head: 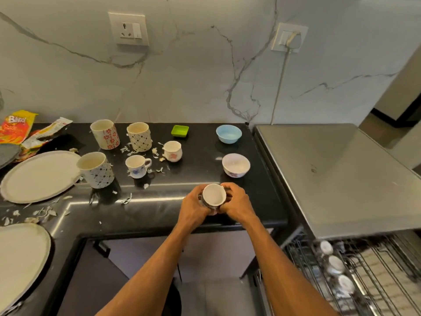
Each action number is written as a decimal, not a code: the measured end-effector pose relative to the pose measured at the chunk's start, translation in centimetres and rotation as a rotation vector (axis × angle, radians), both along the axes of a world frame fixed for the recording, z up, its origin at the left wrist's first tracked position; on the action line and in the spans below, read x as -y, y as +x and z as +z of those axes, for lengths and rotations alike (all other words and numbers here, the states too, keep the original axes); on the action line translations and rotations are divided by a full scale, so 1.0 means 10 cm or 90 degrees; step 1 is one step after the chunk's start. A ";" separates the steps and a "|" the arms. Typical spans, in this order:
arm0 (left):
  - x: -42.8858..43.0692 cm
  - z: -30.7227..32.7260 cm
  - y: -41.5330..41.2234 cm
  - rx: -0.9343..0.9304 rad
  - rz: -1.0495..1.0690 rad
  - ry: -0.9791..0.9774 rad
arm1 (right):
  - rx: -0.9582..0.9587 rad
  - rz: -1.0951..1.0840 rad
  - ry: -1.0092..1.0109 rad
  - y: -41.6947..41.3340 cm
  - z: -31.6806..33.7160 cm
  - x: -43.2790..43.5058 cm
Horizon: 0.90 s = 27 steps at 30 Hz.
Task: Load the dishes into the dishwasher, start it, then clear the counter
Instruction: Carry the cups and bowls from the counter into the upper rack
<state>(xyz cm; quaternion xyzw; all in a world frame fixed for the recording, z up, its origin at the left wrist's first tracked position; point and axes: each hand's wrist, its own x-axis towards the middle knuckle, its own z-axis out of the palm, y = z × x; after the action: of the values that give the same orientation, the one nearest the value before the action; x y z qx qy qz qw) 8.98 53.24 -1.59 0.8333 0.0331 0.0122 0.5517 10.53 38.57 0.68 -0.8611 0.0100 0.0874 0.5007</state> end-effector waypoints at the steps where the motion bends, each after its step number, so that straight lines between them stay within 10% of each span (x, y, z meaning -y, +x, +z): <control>1: 0.06 0.00 -0.07 -0.001 -0.013 -0.001 | -0.001 0.000 -0.006 -0.09 0.00 0.07; 27: 3.49 -0.61 -1.69 -0.350 -0.215 -0.135 | -0.074 -0.153 0.117 -2.41 -0.75 3.54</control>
<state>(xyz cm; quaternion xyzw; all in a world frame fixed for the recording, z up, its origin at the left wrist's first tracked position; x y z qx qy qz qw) -7.96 18.33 -7.66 0.7371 0.0437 -0.3081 0.5999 -13.54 3.18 -6.79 -0.7980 0.1334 0.0770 0.5826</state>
